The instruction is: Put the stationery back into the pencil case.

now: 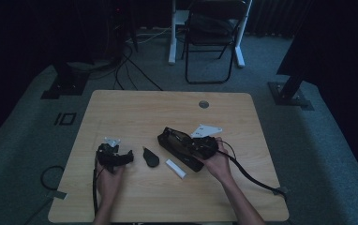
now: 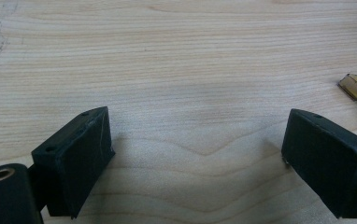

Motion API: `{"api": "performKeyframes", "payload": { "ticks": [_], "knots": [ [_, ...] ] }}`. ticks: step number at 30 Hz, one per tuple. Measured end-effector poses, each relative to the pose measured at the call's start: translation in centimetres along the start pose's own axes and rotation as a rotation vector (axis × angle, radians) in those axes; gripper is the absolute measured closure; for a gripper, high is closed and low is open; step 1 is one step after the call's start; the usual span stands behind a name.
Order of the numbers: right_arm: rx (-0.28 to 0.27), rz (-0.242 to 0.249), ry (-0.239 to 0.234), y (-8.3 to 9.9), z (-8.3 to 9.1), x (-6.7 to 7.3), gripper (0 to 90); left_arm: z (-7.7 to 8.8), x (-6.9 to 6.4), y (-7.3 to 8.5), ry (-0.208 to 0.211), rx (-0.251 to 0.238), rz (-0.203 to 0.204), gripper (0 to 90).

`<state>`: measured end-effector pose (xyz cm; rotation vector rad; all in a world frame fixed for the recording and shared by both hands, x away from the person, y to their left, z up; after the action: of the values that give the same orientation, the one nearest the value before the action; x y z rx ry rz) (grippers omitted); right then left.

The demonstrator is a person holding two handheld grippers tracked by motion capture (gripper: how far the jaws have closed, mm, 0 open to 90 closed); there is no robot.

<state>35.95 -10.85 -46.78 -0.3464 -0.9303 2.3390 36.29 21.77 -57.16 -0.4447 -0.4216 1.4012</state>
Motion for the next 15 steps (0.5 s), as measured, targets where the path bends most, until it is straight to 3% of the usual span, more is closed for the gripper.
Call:
{"api": "performKeyframes", "payload": {
  "ticks": [15],
  "knots": [
    [0.005,-0.014,-0.002,-0.4,-1.1,-0.7,79.8,0.0,0.0,0.0,0.000,0.002,-0.002,8.8]
  ]
}}
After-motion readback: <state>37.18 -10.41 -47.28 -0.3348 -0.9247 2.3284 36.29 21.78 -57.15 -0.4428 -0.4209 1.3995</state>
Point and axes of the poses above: each handheld gripper's, and its own axes: z roughly backward along the jaws, y roughly out of its underside, x roughly to its left, the point moved 2 cm from there along -z, roughly forward along the jaws, and after that the axes turned 13 degrees about x, right-handed, at the moved point
